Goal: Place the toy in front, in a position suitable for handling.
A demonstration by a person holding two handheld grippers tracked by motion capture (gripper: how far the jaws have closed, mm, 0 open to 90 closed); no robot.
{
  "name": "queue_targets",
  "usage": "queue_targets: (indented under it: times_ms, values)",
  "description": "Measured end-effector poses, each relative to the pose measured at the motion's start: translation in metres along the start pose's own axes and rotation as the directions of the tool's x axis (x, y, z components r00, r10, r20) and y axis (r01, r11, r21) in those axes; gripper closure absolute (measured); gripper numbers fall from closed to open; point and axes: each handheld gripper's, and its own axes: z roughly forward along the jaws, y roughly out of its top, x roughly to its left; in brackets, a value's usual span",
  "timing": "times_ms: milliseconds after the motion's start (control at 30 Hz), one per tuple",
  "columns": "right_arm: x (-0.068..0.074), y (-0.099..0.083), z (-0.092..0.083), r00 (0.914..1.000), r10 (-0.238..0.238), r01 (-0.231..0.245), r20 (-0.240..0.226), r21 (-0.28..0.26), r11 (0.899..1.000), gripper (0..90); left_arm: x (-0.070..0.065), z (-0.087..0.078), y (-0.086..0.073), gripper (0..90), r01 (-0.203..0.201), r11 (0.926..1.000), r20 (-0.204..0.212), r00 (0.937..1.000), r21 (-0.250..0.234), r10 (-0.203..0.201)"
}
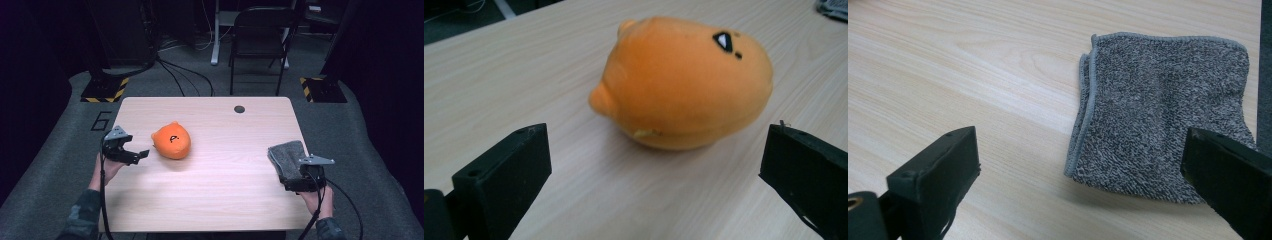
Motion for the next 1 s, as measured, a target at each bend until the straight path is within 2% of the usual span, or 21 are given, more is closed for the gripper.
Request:
queue_targets:
  times_ms: [100,300,433,467,533,600,667,700,733,900,967,1000]
  values:
    - [0.001,0.001,0.001,1.0000,-0.007,0.007,-0.001,0.000,1.000,1.9,0.001,0.009,0.013,0.0,-0.028,0.9996,0.020,0.9994,0.004,0.028]
    - [0.001,0.001,0.000,1.0000,-0.003,0.003,-0.009,-0.001,1.000,2.0,0.000,0.031,0.033,0.0,-0.051,0.9982,0.053,0.9974,0.032,0.049]
    - [0.003,0.001,0.002,0.9998,-0.008,0.008,-0.017,0.003,1.000,2.1,-0.002,0.051,0.043,0.0,-0.080,0.9935,0.063,0.9952,0.081,0.075]
    - [0.004,0.002,0.002,0.9997,-0.020,0.020,-0.014,0.009,1.000,2.1,-0.003,0.055,0.045,0.0,-0.080,0.9932,0.070,0.9948,0.084,0.074]
    - [0.005,0.003,0.002,0.9997,-0.015,0.016,-0.020,0.008,1.000,2.1,-0.002,0.062,0.047,0.0,-0.082,0.9917,0.085,0.9937,0.100,0.073]
    - [0.005,0.003,0.002,0.9995,-0.016,0.016,-0.027,0.000,1.000,2.2,-0.002,0.072,0.047,1.1,-0.096,0.9850,0.108,0.9909,0.143,0.081]
    - [0.005,0.004,0.003,0.9995,-0.017,0.017,-0.025,0.007,1.000,2.2,-0.002,0.079,0.046,6.2,-0.102,0.9802,0.143,0.9866,0.170,0.078]
    - [0.004,0.004,0.003,0.9994,-0.020,0.020,-0.027,0.006,1.000,2.2,-0.003,0.082,0.044,12.1,-0.090,0.9819,0.156,0.9858,0.167,0.064]
    - [0.004,0.004,0.004,0.9995,-0.016,0.017,-0.028,0.010,1.000,2.2,-0.005,0.084,0.043,14.1,-0.087,0.9809,0.141,0.9880,0.174,0.063]
    - [0.003,0.002,0.005,0.9994,-0.019,0.020,-0.029,0.019,1.000,2.8,-0.006,0.087,0.033,33.6,-0.059,0.9847,0.161,0.9864,0.164,0.032]
    - [0.003,0.002,0.005,0.9995,-0.016,0.016,-0.028,0.021,1.000,2.9,-0.008,0.087,0.031,43.2,-0.063,0.9845,0.158,0.9868,0.164,0.037]
    - [0.003,0.002,0.005,0.9995,-0.013,0.013,-0.029,0.022,1.000,2.9,-0.009,0.087,0.029,47.6,-0.076,0.9853,0.151,0.9872,0.153,0.053]
